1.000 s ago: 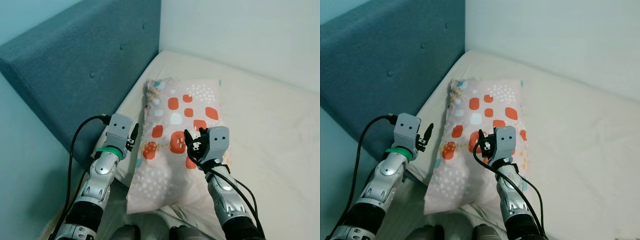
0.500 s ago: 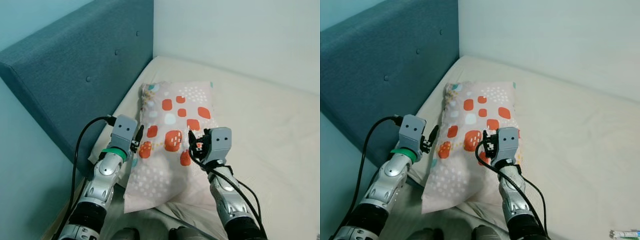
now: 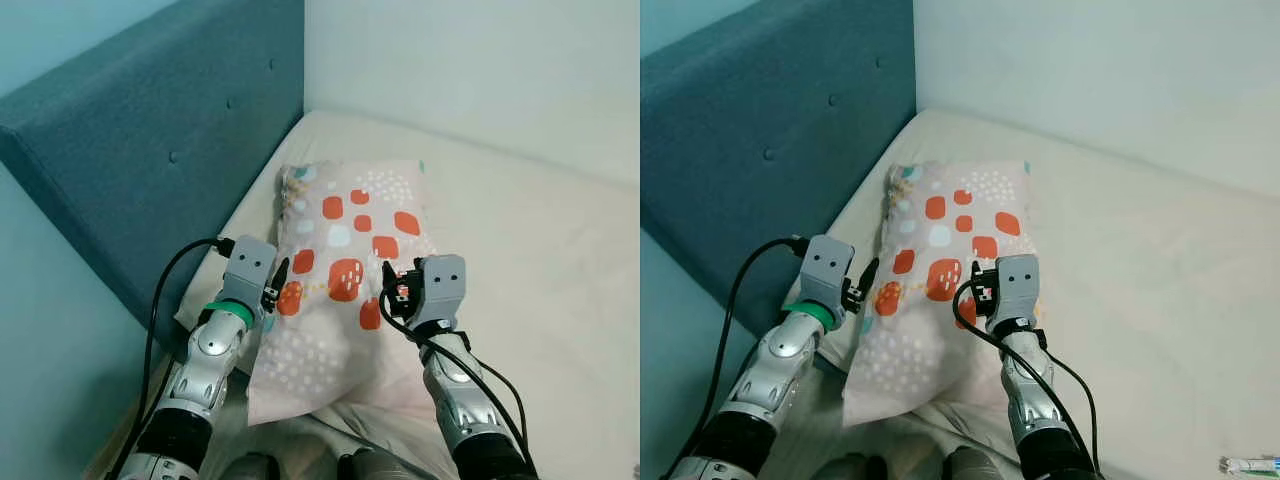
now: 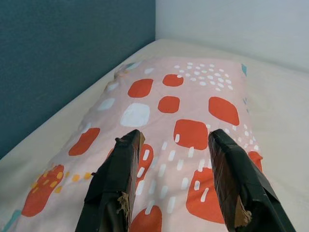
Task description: Clean up the room
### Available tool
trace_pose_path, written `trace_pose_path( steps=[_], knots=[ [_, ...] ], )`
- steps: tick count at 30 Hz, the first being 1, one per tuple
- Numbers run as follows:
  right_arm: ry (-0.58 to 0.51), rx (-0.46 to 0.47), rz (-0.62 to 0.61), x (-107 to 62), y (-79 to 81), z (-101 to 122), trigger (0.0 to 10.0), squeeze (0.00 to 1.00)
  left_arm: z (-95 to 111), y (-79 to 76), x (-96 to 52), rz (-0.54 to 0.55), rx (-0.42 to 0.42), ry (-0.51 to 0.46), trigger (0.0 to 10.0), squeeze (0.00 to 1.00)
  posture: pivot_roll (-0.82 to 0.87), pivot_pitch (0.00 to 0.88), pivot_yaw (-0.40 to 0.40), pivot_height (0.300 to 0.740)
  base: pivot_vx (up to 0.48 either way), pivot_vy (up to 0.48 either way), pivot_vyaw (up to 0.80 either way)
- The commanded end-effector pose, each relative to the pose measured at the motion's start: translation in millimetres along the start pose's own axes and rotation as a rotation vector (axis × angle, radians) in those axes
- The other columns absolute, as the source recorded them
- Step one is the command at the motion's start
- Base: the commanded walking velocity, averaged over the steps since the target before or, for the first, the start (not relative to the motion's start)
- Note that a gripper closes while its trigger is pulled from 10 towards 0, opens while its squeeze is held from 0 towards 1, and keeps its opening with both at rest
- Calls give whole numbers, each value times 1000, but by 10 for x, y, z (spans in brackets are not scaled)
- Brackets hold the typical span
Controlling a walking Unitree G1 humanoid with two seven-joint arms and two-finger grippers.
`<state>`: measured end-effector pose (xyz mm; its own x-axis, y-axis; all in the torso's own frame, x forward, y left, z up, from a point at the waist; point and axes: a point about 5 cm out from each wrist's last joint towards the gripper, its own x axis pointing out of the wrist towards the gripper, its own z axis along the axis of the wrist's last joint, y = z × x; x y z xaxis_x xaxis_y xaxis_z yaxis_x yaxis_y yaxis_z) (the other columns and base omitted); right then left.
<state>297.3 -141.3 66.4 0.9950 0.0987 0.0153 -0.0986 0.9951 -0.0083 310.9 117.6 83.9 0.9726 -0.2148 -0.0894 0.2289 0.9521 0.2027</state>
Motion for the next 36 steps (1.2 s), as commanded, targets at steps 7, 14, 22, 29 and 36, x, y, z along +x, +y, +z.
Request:
trace_pose_path(
  steps=[7, 14, 22, 29, 36],
  knots=[
    [27, -2, -4, -27, 0, -67, 10000, 0, -79, -31, -30, -10, -2, 35, 10000, 0, -56, 19, 42, 630, 0, 0, 0],
    [21, 10, -2, -24, 5, -61, 10000, 0, -86, -29, -25, -11, -2, 39, 10000, 0, -56, 18, 44, 625, 0, 0, 0],
    [5, -2, 13, -34, 29, -43, 10000, 0, -71, -13, 10, -10, -75, 66, 10000, 0, -56, 20, 49, 625, 0, 0, 0],
    [-47, -83, 39, -52, 71, 18, 10000, 0, -20, 41, 59, -20, -235, 103, 10000, 404, -56, 31, 52, 625, 0, 0, 0],
    [-117, -169, 15, -27, 7, 155, 10000, 0, -74, 67, 56, -70, -348, 137, 10000, 1000, -61, 41, 53, 625, 0, 0, 0]
  ],
)
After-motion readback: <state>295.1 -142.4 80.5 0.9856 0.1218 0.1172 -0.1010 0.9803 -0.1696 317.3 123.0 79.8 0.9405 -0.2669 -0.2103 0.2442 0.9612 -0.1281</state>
